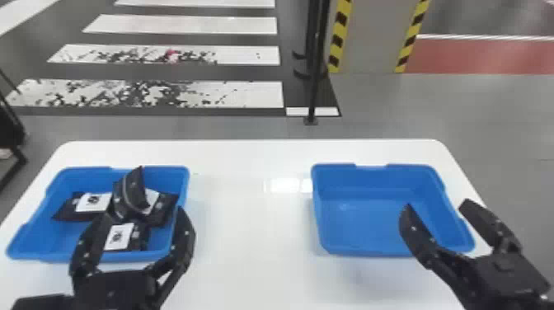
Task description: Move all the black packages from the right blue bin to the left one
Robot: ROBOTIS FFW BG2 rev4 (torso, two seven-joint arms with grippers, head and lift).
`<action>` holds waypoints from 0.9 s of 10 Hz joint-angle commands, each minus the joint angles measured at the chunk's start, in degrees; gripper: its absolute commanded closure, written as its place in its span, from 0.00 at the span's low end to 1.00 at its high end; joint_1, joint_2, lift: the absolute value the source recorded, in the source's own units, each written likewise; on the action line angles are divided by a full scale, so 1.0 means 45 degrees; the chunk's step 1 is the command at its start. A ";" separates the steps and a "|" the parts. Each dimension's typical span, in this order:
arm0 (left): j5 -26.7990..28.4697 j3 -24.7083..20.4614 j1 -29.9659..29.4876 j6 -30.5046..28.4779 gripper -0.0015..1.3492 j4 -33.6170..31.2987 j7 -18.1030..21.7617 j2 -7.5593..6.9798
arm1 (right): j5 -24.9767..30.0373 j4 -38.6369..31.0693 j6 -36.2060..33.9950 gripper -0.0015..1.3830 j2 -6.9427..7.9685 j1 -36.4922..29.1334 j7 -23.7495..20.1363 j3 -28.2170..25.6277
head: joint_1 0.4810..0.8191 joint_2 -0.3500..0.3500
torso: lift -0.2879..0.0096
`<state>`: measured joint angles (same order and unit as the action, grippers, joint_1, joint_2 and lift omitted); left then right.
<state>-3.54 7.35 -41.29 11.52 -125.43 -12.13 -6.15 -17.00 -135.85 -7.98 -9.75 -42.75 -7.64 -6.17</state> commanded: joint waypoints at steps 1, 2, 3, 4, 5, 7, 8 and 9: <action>-0.0001 0.0042 0.0021 0.0003 0.02 -0.0016 -0.0001 -0.0020 | -0.0031 -0.0015 -0.0038 0.09 -0.0001 0.0000 0.0018 0.0000 | 0.63 0.46 | 0.52; -0.0001 0.0067 0.0052 0.0034 0.02 -0.0016 -0.0001 -0.0040 | -0.0056 0.0017 -0.0101 0.09 -0.0001 0.0000 0.0038 0.0000 | 0.63 0.46 | 0.52; -0.0001 0.0092 0.0052 0.0034 0.02 0.0015 -0.0001 -0.0040 | -0.0056 -0.0015 -0.0101 0.09 -0.0001 0.0031 0.0038 0.0000 | 0.63 0.45 | 0.52; -0.0026 0.0067 0.0021 0.0096 0.02 0.0015 -0.0001 -0.0040 | -0.0056 -0.0015 -0.0101 0.09 -0.0001 0.0031 0.0038 0.0000 | 0.63 0.45 | 0.52; -0.0026 0.0067 -0.0010 0.0096 0.03 0.0015 -0.0001 -0.0040 | -0.0056 -0.0015 -0.0101 0.09 -0.0001 0.0000 0.0038 0.0000 | 0.63 0.45 | 0.52; -0.0103 0.0067 -0.0042 0.0096 0.03 0.0015 -0.0001 -0.0040 | -0.0081 -0.0015 -0.0101 0.09 -0.0001 -0.0031 0.0057 0.0000 | 0.63 0.45 | 0.52; -0.0103 0.0092 -0.0042 0.0065 0.03 0.0015 -0.0001 -0.0040 | -0.0107 -0.0015 -0.0101 0.09 -0.0001 -0.0031 0.0057 0.0000 | 0.63 0.45 | 0.52; -0.0204 0.0118 -0.0042 0.0065 0.03 0.0015 -0.0001 -0.0059 | -0.0132 -0.0046 -0.0101 0.09 -0.0001 -0.0063 0.0057 0.0000 | 0.63 0.45 | 0.52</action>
<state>-4.22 7.78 -41.47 11.83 -125.44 -12.09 -6.37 -17.49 -136.00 -8.43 -9.76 -42.95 -7.38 -6.17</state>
